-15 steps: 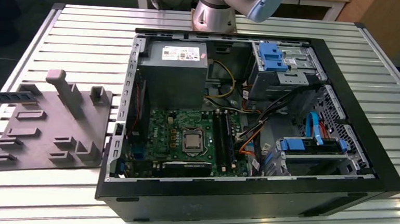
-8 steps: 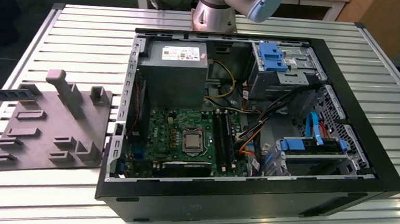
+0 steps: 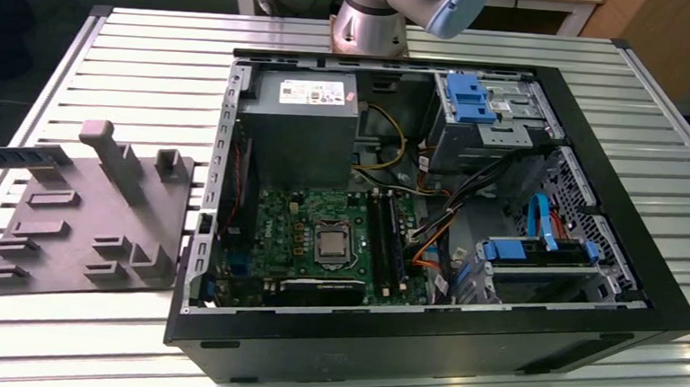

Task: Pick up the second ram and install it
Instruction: 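Pick up the second ram and move it above second insertion slot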

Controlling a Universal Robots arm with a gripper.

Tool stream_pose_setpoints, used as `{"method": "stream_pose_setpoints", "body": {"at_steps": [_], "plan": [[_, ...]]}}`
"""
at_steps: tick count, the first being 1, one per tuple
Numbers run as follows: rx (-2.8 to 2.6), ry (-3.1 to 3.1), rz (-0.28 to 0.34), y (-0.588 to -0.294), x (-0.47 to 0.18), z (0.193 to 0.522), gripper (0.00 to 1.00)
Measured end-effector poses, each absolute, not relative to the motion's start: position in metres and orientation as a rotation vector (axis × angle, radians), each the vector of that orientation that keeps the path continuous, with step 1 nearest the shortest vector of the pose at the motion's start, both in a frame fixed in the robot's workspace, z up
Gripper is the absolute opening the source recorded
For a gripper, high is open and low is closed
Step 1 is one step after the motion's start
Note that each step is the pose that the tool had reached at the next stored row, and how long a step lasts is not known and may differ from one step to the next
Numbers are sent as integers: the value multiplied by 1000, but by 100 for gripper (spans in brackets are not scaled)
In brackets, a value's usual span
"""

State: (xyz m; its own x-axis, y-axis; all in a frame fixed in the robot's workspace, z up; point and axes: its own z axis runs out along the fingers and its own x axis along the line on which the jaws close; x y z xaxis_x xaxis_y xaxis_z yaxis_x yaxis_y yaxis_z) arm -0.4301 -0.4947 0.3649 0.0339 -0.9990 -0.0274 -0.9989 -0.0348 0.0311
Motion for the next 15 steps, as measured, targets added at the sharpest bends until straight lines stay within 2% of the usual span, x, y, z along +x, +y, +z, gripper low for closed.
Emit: {"method": "stream_pose_setpoints", "body": {"at_steps": [15], "plan": [[2259,-2182,-60,-494,-432,376,11]]}}
